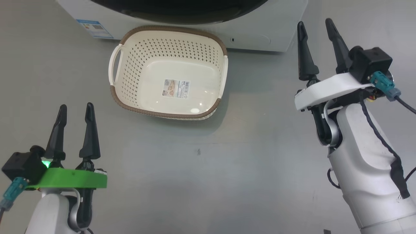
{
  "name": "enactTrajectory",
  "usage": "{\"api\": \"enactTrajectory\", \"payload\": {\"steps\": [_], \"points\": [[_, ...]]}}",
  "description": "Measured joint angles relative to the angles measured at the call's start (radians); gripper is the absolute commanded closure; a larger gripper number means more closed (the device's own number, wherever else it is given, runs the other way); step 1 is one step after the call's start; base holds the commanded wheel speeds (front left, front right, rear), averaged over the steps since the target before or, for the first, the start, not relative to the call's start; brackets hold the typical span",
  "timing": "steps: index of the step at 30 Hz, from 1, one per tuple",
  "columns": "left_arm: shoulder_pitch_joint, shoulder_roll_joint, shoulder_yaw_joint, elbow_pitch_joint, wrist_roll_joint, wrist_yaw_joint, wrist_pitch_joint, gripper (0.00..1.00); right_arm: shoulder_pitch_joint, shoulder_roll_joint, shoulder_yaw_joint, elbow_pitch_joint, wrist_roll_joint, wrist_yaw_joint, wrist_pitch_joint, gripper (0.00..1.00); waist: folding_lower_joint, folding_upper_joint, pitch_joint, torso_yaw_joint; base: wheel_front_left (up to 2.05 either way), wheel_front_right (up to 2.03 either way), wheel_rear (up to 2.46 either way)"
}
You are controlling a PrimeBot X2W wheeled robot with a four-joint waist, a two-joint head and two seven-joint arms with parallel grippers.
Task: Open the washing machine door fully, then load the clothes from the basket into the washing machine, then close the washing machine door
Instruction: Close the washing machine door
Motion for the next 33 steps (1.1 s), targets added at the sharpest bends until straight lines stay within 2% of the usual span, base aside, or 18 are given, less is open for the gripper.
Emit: {"api": "enactTrajectory", "payload": {"steps": [8, 33], "points": [[0.061, 0.009, 0.015, 0.008, 0.008, 0.0, 0.0, 0.0, 0.124, 0.007, -0.023, -0.004, 0.0, 0.008, 0.0, 0.0, -0.0001, 0.0, -0.07, -0.043, 0.0, 0.0, 0.0], [0.292, 0.032, 0.074, 0.022, 0.045, 0.0, 0.0, 0.0, 0.536, 0.023, -0.147, -0.125, -0.002, 0.031, 0.0, 0.0, -0.0001, 0.0, -0.333, -0.169, 0.0, 0.0, 0.0]]}}
